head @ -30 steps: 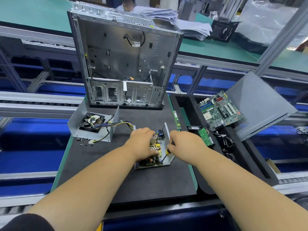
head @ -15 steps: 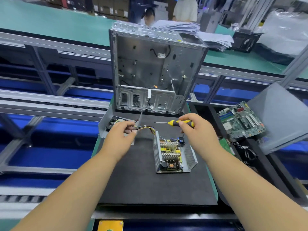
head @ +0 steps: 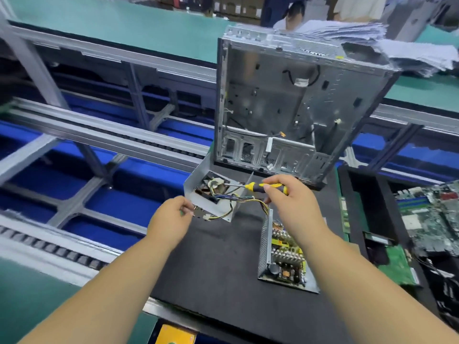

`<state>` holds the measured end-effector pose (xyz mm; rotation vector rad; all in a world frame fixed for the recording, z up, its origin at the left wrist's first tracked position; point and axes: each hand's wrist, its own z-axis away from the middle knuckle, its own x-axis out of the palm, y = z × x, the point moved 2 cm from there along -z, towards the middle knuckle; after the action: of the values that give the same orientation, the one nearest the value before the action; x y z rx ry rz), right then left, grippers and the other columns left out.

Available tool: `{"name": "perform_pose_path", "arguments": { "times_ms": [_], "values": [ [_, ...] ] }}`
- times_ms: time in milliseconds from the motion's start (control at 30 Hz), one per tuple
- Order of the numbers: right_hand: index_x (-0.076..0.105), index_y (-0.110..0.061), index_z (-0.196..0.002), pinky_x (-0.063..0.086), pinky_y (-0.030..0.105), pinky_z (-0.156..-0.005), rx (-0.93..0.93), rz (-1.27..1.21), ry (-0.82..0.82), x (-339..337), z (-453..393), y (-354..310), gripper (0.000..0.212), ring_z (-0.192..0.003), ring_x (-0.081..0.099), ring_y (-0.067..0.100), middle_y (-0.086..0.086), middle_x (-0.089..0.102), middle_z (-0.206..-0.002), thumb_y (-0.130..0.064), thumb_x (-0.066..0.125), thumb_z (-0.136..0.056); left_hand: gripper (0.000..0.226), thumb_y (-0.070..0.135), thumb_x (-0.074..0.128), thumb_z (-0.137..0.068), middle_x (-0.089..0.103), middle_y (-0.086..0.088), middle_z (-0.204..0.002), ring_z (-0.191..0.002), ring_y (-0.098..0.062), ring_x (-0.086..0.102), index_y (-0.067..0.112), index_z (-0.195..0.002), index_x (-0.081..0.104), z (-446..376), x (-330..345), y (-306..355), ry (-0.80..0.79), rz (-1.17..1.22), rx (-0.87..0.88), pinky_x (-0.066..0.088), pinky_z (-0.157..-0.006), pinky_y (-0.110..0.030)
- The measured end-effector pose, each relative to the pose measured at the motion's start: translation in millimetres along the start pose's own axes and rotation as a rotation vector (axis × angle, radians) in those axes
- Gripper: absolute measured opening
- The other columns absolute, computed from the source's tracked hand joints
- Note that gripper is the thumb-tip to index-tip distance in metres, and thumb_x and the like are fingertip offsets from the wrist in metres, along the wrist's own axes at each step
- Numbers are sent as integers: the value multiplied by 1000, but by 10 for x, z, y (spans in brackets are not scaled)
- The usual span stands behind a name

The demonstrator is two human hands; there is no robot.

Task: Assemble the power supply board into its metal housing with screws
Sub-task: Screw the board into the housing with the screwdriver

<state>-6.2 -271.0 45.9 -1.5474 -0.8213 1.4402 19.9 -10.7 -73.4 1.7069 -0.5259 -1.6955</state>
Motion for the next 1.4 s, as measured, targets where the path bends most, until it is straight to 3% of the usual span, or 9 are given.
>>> {"name": "perform_pose_path", "arguments": {
  "times_ms": [233,400,633,733,833,933,1000,1200,1400],
  "values": [
    [69,-35,-89,36,10,-44,6,-32,-87,-112,-290,81,14,-50,53,-3,-6,70,-72,-28,59,-95,15,24,74,-80,59,17,-85,-89,-10,60,35,-90,70,-75,310,81,-74,-213,11,48,-81,-27],
    [68,-36,-89,35,11,-45,10,-35,-94,-216,-434,159,13,-50,51,-5,-9,69,-72,-29,59,-95,12,33,75,-79,62,14,-94,-97,-16,56,36,-91,73,-134,414,118,-26,-459,134,38,-81,-31],
    [67,-40,-89,36,24,-56,0,-13,-158,-291,-579,220,12,-48,47,-1,-6,70,-76,-33,58,-94,18,18,71,-80,60,15,-88,-92,-18,54,34,-88,71,-114,447,112,0,-434,102,39,-79,-31],
    [66,-41,-87,37,25,-55,-12,-17,-177,-294,-631,217,14,-47,47,-1,-6,69,-74,-32,59,-94,21,16,71,-83,59,15,-81,-86,-15,56,35,-78,64,-103,391,111,26,-287,52,46,-79,-35],
    [65,-41,-85,37,25,-55,-19,-35,-189,-282,-659,199,14,-47,47,0,-4,69,-73,-32,59,-93,22,21,67,-88,60,11,-79,-77,-4,56,35,-75,57,-88,266,141,103,-107,-47,42,-65,-24],
    [65,-39,-84,38,26,-56,-43,-70,-206,-267,-662,139,14,-49,45,4,-3,69,-73,-30,59,-93,16,24,66,-89,63,10,-81,-75,2,57,34,-78,60,-72,83,275,189,103,-138,37,-62,-15],
    [65,-38,-83,38,25,-53,-63,-85,-222,-263,-651,83,14,-50,44,6,-1,69,-72,-30,59,-92,12,26,68,-87,65,9,-82,-71,-1,57,33,-79,63,-71,-35,434,203,275,-174,39,-63,-20],
    [66,-33,-84,33,11,-43,-109,-180,-247,-337,-597,-79,13,-45,43,1,-1,67,-68,-26,61,-94,12,1,57,-93,67,5,-74,-64,-6,55,10,-94,65,-70,-150,978,88,923,-163,42,-67,-23],
    [67,-30,-85,32,10,-45,-155,-244,-236,-480,-558,-148,14,-47,46,-2,0,66,-66,-22,61,-94,10,7,55,-96,63,5,-72,-65,-7,55,11,-95,65,-16,-82,1218,-47,1079,-186,43,-67,-21]
  ]
}}
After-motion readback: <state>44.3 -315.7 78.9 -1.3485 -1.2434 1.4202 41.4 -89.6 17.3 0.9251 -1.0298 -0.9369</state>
